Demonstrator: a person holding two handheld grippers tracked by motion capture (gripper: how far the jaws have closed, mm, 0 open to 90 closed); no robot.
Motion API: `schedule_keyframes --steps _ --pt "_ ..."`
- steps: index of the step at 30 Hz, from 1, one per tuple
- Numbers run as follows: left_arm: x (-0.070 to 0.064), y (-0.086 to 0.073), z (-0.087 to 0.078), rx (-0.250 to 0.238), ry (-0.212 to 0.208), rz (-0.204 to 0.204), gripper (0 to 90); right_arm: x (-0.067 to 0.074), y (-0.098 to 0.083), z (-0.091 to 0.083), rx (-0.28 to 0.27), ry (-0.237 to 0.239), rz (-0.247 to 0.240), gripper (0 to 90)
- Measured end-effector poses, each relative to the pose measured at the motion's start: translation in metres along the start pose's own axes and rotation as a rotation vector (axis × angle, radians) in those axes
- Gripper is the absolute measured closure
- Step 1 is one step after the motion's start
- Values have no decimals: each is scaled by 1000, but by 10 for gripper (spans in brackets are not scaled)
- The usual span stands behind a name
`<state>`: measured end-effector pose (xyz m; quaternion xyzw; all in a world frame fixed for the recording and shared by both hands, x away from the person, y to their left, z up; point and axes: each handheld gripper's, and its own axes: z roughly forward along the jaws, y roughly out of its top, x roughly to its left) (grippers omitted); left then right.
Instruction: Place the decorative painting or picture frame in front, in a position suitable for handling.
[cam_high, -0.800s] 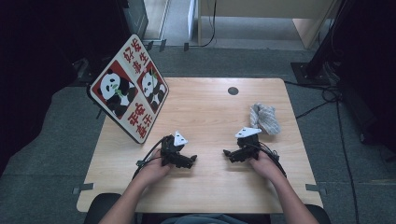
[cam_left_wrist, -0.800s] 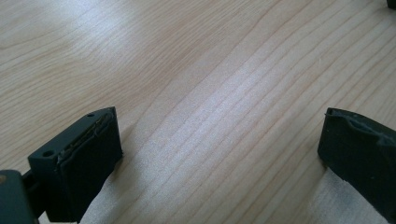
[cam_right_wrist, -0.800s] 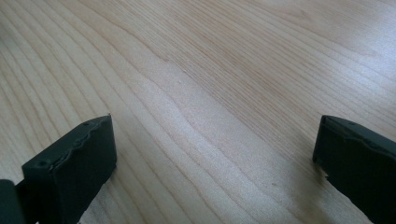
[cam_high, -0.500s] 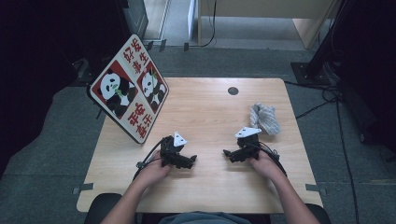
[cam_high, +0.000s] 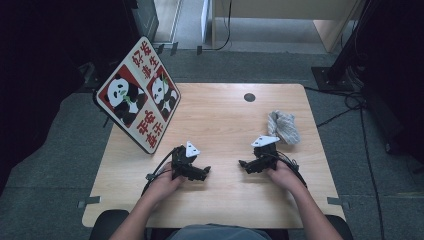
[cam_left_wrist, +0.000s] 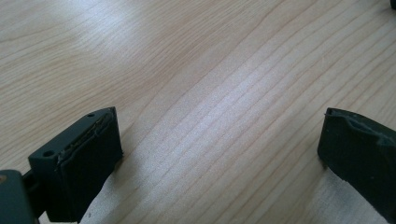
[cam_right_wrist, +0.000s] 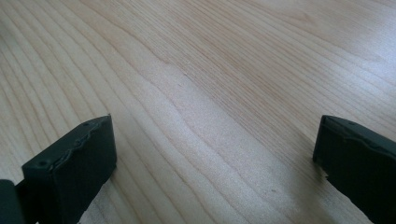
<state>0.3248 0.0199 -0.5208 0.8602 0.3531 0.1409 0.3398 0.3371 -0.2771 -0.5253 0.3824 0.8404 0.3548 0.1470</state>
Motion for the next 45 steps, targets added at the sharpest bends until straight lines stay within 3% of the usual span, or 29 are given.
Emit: schedule_keyframes --steps 14,21,25,28,31,39,45 --pt "4 1 1 10 -25 39 0 0 1 1 0 -2 -1 0" --pt "8 7 4 25 -23 38 0 2 -1 -1 -1 -10 8 0" --pt "9 11 4 50 -55 40 0 2 -2 -2 0 -10 5 0" --pt "11 13 1 32 -98 15 31 2 -2 -2 -1 -10 5 0" --pt "13 15 -2 30 -105 31 33 2 -2 -2 0 -9 6 0" --pt "23 21 -21 -26 -173 4 110 2 -3 -3 0 -7 6 0" --pt "33 20 -35 -42 -166 17 147 2 -3 -3 0 -7 6 0"
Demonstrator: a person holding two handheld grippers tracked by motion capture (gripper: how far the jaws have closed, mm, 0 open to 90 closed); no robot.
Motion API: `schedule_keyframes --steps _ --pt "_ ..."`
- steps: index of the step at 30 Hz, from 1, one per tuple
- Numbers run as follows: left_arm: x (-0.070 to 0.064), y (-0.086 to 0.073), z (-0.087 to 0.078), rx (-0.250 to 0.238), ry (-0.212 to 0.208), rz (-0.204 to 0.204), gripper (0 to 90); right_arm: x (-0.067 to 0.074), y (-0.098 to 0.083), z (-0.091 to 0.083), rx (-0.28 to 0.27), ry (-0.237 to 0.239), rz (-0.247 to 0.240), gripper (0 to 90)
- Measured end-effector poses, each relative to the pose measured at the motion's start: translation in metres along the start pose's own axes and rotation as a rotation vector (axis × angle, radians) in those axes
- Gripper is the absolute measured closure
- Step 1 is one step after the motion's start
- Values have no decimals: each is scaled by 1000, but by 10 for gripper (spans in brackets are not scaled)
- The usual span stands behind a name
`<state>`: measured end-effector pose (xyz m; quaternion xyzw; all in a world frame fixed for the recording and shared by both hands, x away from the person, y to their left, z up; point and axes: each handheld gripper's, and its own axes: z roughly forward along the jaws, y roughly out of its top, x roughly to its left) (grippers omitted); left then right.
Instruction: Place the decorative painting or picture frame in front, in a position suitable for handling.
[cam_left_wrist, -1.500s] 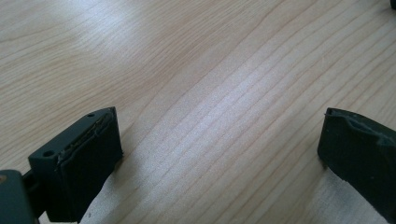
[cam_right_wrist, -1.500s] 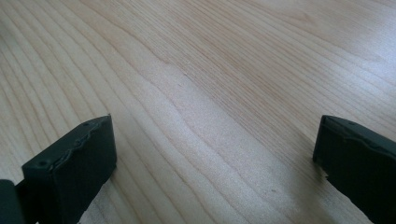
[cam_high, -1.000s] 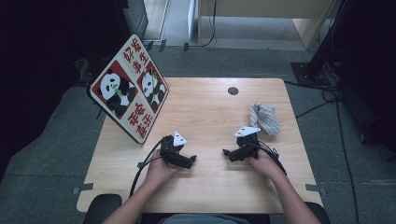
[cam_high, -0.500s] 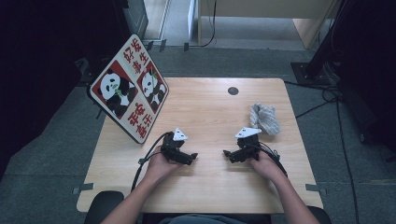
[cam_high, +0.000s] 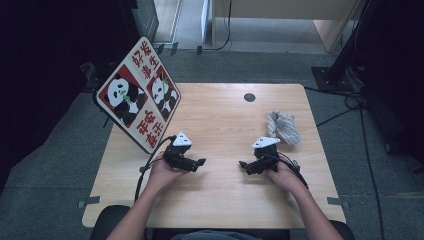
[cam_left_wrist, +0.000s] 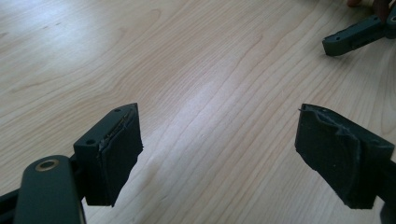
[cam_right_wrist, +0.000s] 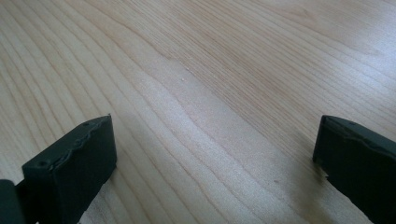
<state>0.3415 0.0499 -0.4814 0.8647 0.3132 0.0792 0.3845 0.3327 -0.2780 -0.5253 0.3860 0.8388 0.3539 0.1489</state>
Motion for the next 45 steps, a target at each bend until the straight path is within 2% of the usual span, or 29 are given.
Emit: schedule_keyframes --steps 7,11,15,18,25,29,32,38,45 --pt "2 -5 -16 -2 15 8 158 -1 1 1 0 8 -11 0" --pt "4 -9 -23 -4 18 -10 165 -2 1 1 0 12 -12 0" --pt "7 -12 -32 -18 10 -19 208 -2 1 1 -1 15 -16 0" --pt "8 -15 -39 -19 24 -19 212 -2 1 1 1 16 -16 0" --pt "10 -22 -57 -60 20 -60 240 -3 2 2 -1 27 -29 0" --pt "11 -26 -65 -36 42 -50 243 -4 2 2 -3 29 -35 0" --pt "14 -29 -71 -28 51 -71 244 -4 3 3 -3 36 -39 0" --pt "16 -33 -87 -32 65 -77 280 -5 5 5 -1 43 -46 0" --pt "23 -40 -110 -71 94 -113 315 -5 5 5 1 41 -44 0"
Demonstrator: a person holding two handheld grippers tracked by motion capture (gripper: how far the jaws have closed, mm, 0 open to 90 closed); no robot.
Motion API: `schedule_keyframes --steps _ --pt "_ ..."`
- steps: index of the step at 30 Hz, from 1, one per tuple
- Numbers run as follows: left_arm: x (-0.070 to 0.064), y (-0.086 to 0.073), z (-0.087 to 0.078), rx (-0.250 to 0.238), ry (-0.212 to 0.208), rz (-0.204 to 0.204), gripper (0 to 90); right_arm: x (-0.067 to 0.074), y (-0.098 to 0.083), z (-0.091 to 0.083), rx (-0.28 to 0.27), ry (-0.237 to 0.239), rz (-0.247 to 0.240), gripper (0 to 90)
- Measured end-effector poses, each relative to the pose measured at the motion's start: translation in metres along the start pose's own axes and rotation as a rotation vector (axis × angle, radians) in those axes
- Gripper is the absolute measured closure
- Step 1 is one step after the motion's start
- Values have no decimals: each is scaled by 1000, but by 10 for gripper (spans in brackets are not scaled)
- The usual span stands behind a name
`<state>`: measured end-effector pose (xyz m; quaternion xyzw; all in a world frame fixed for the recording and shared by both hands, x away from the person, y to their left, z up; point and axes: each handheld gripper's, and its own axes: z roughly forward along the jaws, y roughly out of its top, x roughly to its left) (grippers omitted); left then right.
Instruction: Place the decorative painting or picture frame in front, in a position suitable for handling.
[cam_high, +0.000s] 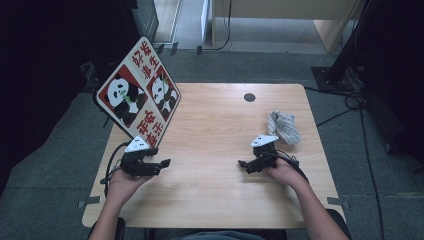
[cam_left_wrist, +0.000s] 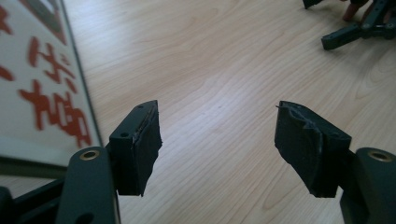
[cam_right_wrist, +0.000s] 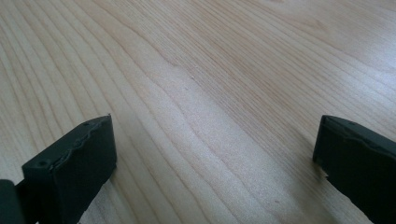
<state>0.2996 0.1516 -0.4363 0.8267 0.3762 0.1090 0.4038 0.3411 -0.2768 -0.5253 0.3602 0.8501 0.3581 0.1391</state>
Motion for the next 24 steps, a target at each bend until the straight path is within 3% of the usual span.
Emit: schedule_keyframes --steps 14,19,24 --pt "29 -8 -42 -57 76 -73 367 0 0 0 -1 0 -2 0" --pt "43 -14 -52 -60 106 -121 385 0 0 0 -1 0 -2 0" --pt "54 -8 -56 -55 122 -154 387 0 0 0 -1 1 -3 0"
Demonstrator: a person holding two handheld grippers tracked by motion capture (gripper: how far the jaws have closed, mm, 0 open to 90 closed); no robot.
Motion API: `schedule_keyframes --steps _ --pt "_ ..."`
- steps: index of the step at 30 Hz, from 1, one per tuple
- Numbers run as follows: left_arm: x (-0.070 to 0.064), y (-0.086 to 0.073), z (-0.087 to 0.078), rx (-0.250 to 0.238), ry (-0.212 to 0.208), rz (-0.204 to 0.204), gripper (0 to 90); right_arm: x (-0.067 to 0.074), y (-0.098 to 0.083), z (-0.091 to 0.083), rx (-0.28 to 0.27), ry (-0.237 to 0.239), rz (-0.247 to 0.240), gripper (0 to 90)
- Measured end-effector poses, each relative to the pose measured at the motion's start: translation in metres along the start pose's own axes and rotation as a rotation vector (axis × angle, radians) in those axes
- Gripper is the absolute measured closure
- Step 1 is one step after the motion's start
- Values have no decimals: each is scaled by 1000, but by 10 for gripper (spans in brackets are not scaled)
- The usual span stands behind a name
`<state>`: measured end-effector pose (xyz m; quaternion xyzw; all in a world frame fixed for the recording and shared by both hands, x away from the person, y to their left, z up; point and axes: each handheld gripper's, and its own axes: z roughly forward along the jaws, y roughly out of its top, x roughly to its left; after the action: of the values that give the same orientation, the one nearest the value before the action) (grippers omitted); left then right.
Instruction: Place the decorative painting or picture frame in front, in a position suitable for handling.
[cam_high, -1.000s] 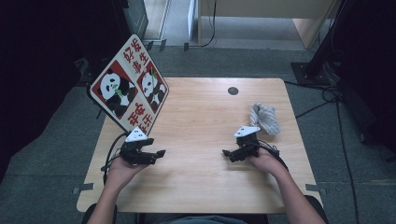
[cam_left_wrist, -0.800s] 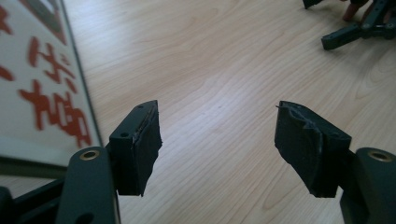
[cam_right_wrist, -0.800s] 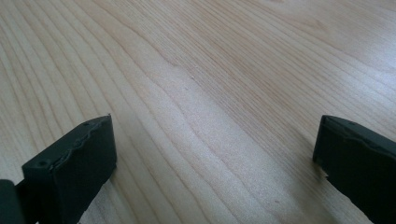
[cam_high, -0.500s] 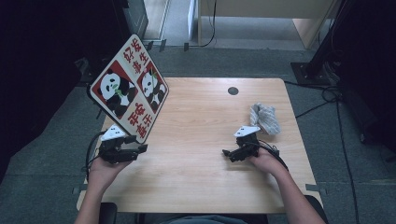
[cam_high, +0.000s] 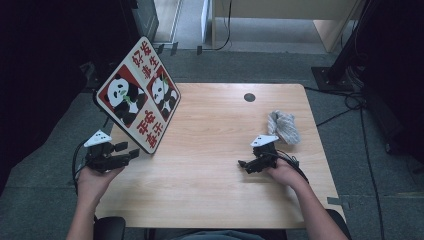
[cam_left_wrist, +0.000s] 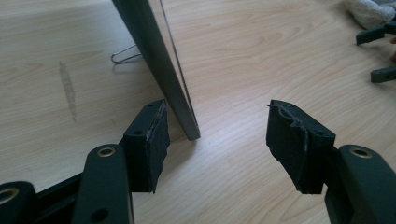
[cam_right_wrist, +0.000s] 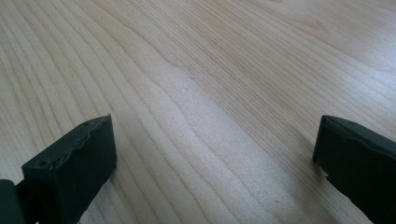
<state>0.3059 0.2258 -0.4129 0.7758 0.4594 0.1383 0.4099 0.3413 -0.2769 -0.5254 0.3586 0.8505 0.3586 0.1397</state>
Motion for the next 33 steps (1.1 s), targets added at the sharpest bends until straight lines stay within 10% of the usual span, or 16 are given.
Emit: schedule_keyframes --steps 33 --pt "39 85 -24 -136 -37 -134 484 2 -2 -2 -3 -14 14 0"
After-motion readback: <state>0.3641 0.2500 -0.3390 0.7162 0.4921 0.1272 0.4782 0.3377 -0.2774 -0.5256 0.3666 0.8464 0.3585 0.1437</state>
